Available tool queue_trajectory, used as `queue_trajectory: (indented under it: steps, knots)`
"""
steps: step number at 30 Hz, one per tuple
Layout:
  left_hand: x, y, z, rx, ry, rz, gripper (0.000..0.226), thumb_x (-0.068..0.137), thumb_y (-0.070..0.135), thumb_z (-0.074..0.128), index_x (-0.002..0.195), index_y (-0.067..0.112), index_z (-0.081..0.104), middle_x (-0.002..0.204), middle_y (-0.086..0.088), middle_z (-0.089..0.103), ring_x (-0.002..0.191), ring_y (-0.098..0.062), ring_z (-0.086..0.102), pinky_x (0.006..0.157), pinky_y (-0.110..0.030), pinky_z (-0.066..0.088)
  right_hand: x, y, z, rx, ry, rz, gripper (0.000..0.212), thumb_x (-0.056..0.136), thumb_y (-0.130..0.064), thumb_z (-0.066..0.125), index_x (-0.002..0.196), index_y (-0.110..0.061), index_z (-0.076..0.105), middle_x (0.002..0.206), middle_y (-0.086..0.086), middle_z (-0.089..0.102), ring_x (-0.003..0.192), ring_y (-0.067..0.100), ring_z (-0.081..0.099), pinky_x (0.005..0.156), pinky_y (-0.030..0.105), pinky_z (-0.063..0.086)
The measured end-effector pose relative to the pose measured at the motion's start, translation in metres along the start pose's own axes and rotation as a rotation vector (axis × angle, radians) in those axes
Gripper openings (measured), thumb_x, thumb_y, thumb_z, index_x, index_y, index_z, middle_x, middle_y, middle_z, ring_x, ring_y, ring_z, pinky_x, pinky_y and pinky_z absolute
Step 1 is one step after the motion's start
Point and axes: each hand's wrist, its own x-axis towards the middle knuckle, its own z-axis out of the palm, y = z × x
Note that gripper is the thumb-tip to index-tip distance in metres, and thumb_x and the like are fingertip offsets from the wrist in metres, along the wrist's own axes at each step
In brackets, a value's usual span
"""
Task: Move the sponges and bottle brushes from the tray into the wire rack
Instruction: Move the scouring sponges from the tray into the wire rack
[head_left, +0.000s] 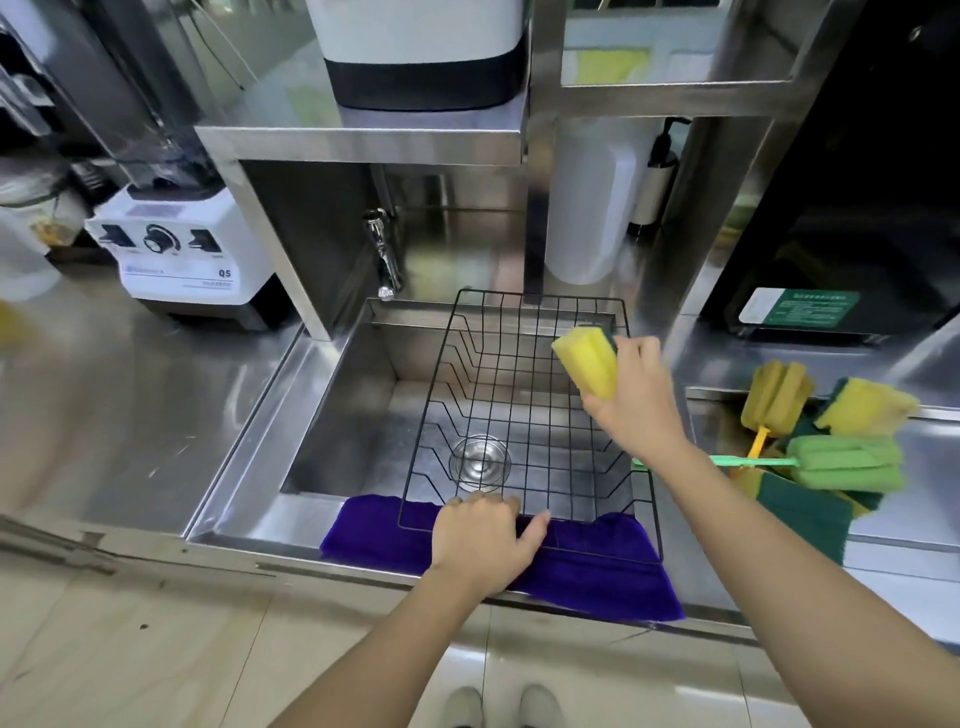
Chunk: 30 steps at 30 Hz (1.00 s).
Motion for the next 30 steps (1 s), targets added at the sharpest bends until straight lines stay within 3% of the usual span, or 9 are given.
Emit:
queue_trajectory:
  steps: [3,7,10,13,15,19,22,26,30]
  knots:
    - [-0.003,-0.002,0.004,-0.036,0.103,0.038,0.075,0.084,0.066,0.005,0.085,0.017,0.062,0.082,-0.002,0.065,0.079,-0.022,0.058,0.071,-0.034,0.041,-0.016,-0.006,0.026,-0.149,-0.121,-0.102,0.067,0.078,-0.022,0.067,0.136,-0.008,0.035,0.132,0.014,0.039,0.118,0.034,0.046,0.093,0.046,0.041]
    - [-0.01,-0.008,0.014,-0.002,0.227,0.079,0.057,0.091,0.056,0.029,0.064,0.017,0.06,0.057,0.003,0.059,0.059,-0.018,0.056,0.055,-0.03,0.043,-0.032,-0.002,0.054,-0.202,-0.285,-0.11,0.066,0.081,-0.023,0.064,0.138,-0.014,0.032,0.138,0.014,0.032,0.119,0.036,0.045,0.089,0.048,0.046]
    - [-0.01,-0.01,0.019,0.001,0.314,0.108,0.054,0.092,0.052,0.032,0.063,0.016,0.06,0.056,0.001,0.058,0.058,-0.019,0.054,0.055,-0.03,0.042,-0.037,0.005,0.064,-0.181,-0.465,-0.135,0.063,0.082,-0.029,0.064,0.136,-0.016,0.033,0.139,0.013,0.032,0.121,0.035,0.043,0.094,0.045,0.046]
    - [-0.011,-0.011,0.023,-0.007,0.4,0.147,0.051,0.092,0.05,0.037,0.065,0.014,0.061,0.057,0.0,0.059,0.058,-0.02,0.054,0.055,-0.03,0.041,-0.034,0.008,0.064,-0.041,-0.703,-0.119,0.076,0.079,-0.04,0.067,0.144,-0.025,0.029,0.146,0.011,0.029,0.131,0.032,0.037,0.109,0.04,0.035]
    - [-0.012,-0.013,0.026,-0.022,0.46,0.179,0.049,0.092,0.05,0.039,0.067,0.014,0.06,0.06,0.0,0.059,0.06,-0.019,0.053,0.056,-0.029,0.04,-0.028,0.008,0.06,0.033,-0.804,-0.093,0.078,0.078,-0.04,0.069,0.144,-0.03,0.03,0.146,0.012,0.031,0.133,0.028,0.035,0.111,0.036,0.032]
    - [-0.015,-0.019,0.034,-0.021,0.542,0.232,0.048,0.096,0.048,0.037,0.071,0.013,0.059,0.066,-0.001,0.059,0.064,-0.019,0.051,0.06,-0.031,0.036,-0.025,0.009,0.058,0.08,-0.76,-0.06,0.075,0.077,-0.034,0.072,0.142,-0.031,0.035,0.118,0.006,0.037,0.114,0.023,0.045,0.099,0.031,0.039]
    - [-0.017,-0.023,0.038,-0.022,0.553,0.268,0.048,0.097,0.048,0.035,0.075,0.013,0.06,0.07,-0.002,0.059,0.066,-0.019,0.051,0.061,-0.032,0.035,-0.031,0.002,0.063,0.077,-0.631,-0.092,0.08,0.073,-0.045,0.072,0.142,-0.034,0.032,0.114,0.004,0.034,0.114,0.024,0.044,0.101,0.034,0.042]
    - [-0.016,-0.023,0.04,-0.011,0.587,0.283,0.047,0.097,0.046,0.037,0.079,0.01,0.062,0.075,-0.004,0.062,0.069,-0.02,0.053,0.062,-0.032,0.035,-0.039,-0.012,0.074,0.085,-0.606,-0.172,0.079,0.074,-0.047,0.071,0.142,-0.04,0.031,0.13,0.007,0.027,0.125,0.024,0.033,0.108,0.04,0.037]
    - [-0.019,-0.024,0.041,-0.017,0.598,0.297,0.041,0.095,0.044,0.042,0.081,0.01,0.061,0.077,-0.005,0.059,0.07,-0.021,0.05,0.064,-0.034,0.037,-0.044,-0.016,0.085,0.153,-0.724,-0.172,0.053,0.086,-0.046,0.058,0.136,-0.042,0.041,0.138,0.006,0.024,0.132,0.022,0.027,0.114,0.039,0.029]
